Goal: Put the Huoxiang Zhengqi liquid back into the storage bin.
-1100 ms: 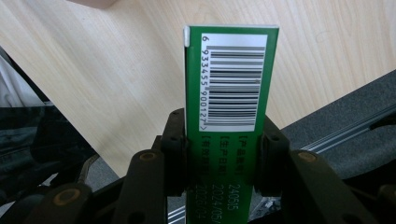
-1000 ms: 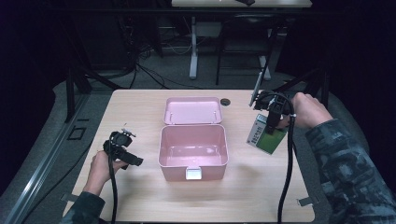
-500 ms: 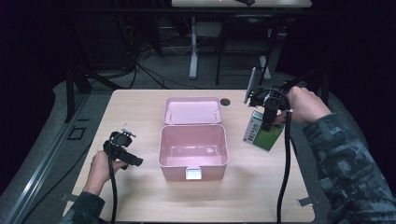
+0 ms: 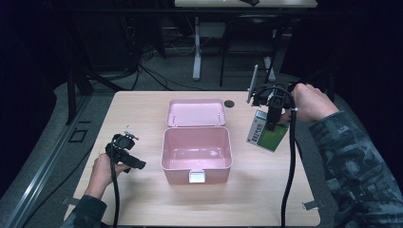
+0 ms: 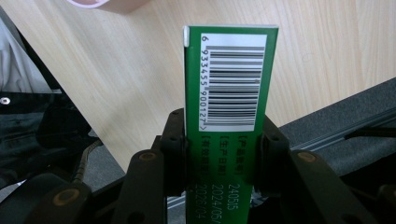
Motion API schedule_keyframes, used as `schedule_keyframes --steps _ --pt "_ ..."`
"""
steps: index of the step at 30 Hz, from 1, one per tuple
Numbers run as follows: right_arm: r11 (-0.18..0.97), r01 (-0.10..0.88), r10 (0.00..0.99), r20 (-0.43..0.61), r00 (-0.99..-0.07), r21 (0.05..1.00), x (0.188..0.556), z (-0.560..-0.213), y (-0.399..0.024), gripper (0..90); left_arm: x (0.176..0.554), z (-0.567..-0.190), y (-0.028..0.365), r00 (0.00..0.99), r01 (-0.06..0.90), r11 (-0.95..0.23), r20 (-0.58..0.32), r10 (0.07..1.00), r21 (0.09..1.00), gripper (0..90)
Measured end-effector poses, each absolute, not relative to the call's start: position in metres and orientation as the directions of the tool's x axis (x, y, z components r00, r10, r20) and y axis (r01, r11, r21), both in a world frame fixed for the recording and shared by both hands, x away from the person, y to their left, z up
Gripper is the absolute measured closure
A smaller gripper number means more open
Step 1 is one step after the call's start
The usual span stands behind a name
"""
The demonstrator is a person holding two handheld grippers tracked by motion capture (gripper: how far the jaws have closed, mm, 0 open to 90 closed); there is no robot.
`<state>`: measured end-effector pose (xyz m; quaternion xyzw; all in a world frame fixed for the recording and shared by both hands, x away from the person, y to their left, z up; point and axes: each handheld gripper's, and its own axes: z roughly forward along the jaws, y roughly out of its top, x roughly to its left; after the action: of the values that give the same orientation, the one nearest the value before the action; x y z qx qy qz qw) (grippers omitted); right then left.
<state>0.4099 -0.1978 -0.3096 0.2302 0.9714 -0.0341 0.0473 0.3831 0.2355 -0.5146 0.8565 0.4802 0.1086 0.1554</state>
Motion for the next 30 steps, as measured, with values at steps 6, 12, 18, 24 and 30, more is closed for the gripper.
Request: schedule_keyframes --steps 6,12,18,24,30 --pt "0.903 0.430 0.425 -0.101 -0.900 -0.029 0.408 -0.304 -0.192 62.9 0.383 -0.515 0.236 0.517 0.788 -0.493 0.039 0.855 0.370 0.2" --pt "0.909 0.414 0.409 -0.102 -0.907 -0.039 0.408 -0.301 -0.188 62.9 0.383 -0.515 0.235 0.520 0.787 -0.497 0.040 0.853 0.366 0.2" --pt "0.912 0.409 0.405 -0.102 -0.909 -0.029 0.408 -0.295 -0.185 63.0 0.383 -0.516 0.235 0.526 0.784 -0.502 0.040 0.850 0.365 0.2" --pt "0.918 0.396 0.391 -0.106 -0.914 -0.030 0.407 -0.290 -0.180 62.9 0.383 -0.516 0.234 0.532 0.781 -0.508 0.038 0.846 0.363 0.1" --pt "0.920 0.391 0.386 -0.106 -0.916 -0.032 0.407 -0.286 -0.177 62.9 0.383 -0.516 0.235 0.533 0.781 -0.507 0.034 0.846 0.366 0.2"
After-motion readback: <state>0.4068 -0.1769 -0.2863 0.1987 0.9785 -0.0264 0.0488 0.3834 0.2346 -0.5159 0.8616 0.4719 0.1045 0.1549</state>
